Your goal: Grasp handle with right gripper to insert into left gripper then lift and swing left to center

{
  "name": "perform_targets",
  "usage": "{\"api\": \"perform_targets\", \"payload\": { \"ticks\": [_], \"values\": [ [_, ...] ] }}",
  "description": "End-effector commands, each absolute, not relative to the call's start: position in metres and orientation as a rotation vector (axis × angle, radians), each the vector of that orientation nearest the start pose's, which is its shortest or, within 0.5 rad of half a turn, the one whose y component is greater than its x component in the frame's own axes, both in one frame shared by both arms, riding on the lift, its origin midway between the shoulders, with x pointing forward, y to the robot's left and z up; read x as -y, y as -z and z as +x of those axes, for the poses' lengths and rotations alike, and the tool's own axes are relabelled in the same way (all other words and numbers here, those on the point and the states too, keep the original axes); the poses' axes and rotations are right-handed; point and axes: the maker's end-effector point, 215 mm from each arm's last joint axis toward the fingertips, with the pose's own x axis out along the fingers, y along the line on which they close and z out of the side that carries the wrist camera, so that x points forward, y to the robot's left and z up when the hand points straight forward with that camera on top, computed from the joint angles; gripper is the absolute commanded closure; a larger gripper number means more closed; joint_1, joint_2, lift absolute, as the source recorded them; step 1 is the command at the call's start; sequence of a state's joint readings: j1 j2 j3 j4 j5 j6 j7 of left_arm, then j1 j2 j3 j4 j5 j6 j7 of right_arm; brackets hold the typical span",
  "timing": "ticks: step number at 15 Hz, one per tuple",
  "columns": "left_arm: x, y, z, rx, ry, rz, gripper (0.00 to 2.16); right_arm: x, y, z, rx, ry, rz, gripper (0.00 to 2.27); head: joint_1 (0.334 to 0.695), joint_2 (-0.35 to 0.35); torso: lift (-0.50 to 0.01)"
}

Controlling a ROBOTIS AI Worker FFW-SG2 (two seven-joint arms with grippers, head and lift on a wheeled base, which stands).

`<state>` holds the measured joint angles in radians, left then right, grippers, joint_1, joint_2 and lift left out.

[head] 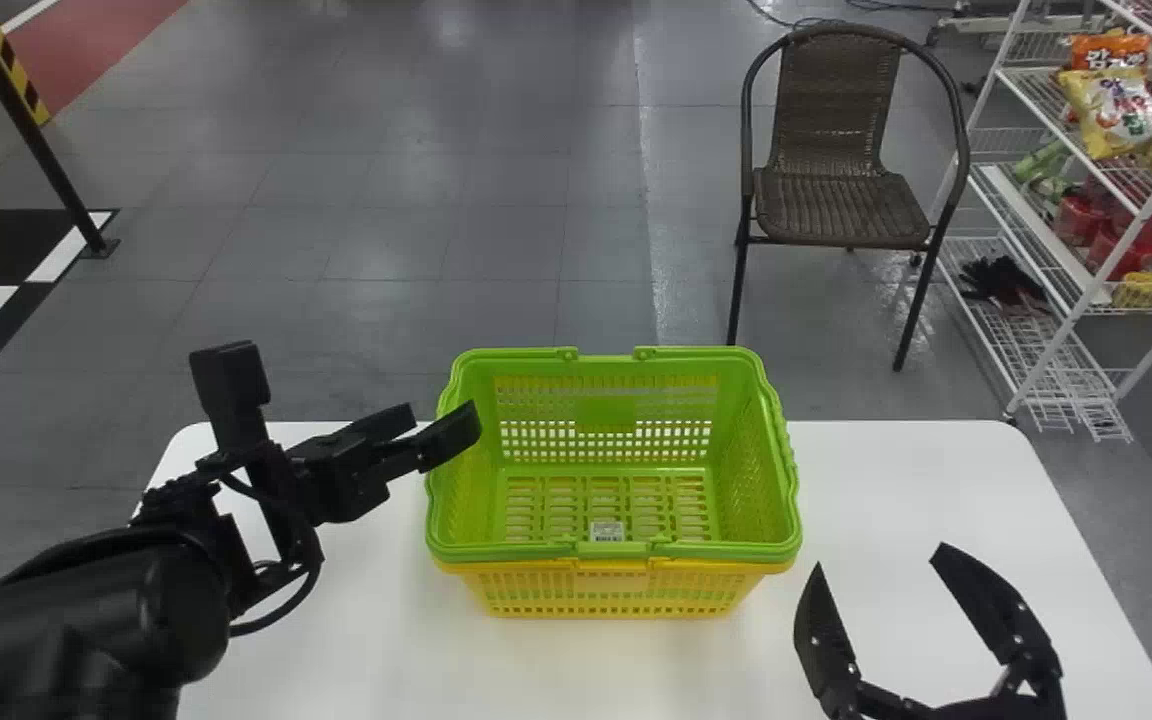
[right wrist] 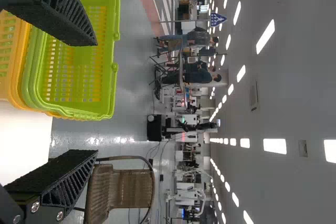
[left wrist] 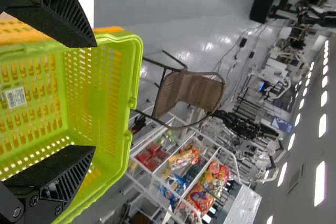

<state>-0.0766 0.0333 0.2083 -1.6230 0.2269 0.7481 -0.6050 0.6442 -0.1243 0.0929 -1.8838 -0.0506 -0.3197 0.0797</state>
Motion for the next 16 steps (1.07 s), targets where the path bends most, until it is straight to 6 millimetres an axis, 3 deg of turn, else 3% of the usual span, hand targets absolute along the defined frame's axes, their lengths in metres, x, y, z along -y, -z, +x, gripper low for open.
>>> {"api": "perform_targets", "payload": {
  "ticks": [1, 8, 16],
  "values": [
    [-0.188, 0.437, 0.567, -0.547, 0.488, -0.455, 0.12, 0.177, 0.392, 0.374, -0.022, -0.21, 0.003, 0.08, 0.695, 0.02, 0.0],
    [-0.204, 0.47, 0.572, -0.635, 0.474, -0.459, 0.12, 0.18, 0.395, 0.374, -0.026, -0.206, -0.001, 0.08, 0.695, 0.022, 0.0],
    [-0.182, 0.471, 0.554, -0.695, 0.542, -0.551, 0.12, 0.182, 0.4, 0.375, -0.034, -0.203, 0.001, 0.08, 0.695, 0.012, 0.0]
  ]
}}
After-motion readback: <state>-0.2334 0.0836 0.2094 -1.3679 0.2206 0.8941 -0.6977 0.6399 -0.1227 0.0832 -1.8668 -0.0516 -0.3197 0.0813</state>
